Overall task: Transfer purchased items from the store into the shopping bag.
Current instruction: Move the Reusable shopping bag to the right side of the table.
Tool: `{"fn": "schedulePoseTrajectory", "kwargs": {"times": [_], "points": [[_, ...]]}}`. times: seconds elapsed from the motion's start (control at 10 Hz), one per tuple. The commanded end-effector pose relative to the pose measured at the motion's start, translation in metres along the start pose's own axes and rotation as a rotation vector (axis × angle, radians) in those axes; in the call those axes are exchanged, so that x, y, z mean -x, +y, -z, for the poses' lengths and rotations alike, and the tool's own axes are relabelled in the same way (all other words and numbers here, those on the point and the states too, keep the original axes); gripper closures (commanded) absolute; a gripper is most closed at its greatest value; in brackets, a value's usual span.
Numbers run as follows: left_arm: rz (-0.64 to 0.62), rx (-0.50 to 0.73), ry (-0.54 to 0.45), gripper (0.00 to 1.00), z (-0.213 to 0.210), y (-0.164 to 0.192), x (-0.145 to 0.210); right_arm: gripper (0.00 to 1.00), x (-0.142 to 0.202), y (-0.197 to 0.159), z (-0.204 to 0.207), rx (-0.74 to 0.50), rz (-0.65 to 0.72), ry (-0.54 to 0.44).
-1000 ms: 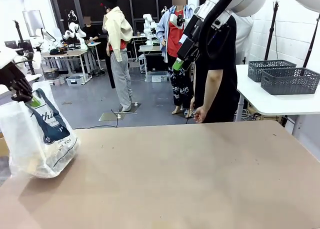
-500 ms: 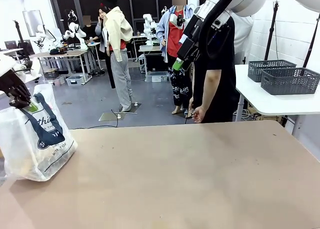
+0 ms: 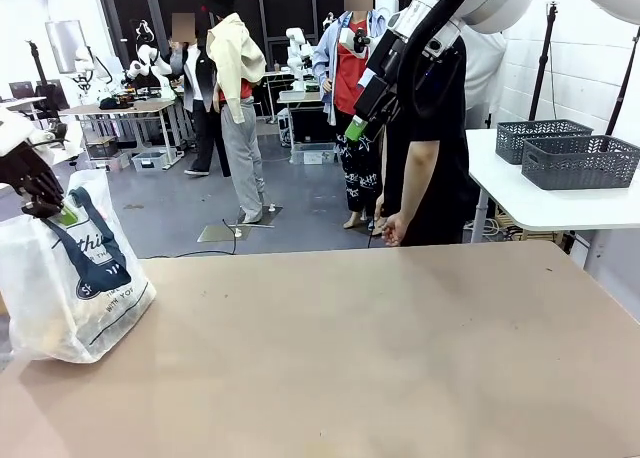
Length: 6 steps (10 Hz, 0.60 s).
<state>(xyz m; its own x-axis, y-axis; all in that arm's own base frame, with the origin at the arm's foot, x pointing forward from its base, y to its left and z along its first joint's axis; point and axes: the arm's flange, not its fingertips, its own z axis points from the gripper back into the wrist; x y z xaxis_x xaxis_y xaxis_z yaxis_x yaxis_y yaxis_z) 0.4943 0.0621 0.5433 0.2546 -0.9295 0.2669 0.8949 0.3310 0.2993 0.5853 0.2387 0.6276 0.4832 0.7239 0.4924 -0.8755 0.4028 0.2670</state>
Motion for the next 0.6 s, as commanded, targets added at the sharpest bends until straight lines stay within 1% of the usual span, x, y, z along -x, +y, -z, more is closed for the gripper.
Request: {"fn": "schedulePoseTrajectory", "kwargs": {"times": [0.0, 0.5], "points": [[0.004, -0.004, 0.0, 1.0, -0.0039, 0.0007, 0.0005, 0.0, 0.0019, 0.0, 0.0, 0.004, -0.002, 0.012], [0.004, -0.004, 0.0, 1.0, -0.0039, 0.0007, 0.0005, 0.0, 0.0019, 0.0, 0.0, 0.004, -0.002, 0.012]]}}
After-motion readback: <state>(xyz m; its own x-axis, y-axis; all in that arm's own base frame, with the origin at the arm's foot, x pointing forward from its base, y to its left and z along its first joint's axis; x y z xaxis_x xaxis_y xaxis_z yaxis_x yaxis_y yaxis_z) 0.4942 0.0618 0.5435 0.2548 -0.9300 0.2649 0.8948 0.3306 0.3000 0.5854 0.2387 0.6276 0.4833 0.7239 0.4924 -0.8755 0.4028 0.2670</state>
